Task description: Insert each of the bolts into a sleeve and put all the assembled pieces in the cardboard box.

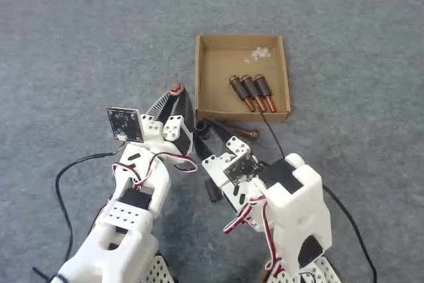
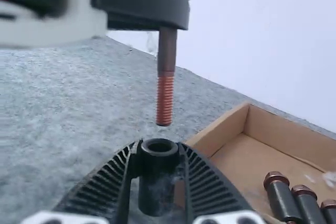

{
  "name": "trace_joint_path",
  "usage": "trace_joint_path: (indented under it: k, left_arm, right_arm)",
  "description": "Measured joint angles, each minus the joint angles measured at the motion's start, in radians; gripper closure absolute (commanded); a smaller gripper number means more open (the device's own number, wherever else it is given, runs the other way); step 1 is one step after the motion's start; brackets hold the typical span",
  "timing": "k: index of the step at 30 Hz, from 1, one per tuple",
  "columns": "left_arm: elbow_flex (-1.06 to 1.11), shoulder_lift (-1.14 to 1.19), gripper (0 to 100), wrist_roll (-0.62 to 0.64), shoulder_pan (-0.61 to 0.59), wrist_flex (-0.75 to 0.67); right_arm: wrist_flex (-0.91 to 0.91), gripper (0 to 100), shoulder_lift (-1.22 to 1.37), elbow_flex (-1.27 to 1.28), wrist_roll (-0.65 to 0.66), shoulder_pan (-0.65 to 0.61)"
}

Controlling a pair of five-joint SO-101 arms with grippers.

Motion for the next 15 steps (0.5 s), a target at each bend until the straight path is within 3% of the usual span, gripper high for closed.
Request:
trace_joint_path:
  k: [4, 11, 15]
  left_arm:
    - [-0.028, -0.006, 99, 0.0, 0.0, 0.057]
    - [-0.13, -0.227, 99, 0.002, 0.04, 0.431]
    - [-0.133, -0.288, 99, 0.002, 0.048, 0.511]
  right_arm:
    - [0.0, 99.3, 0.0, 0.0, 0.0, -0.003]
    - [0.0, 99.3, 0.0, 0.0, 0.0, -0.003]
    - [0.0, 99.3, 0.0, 0.0, 0.0, -0.003]
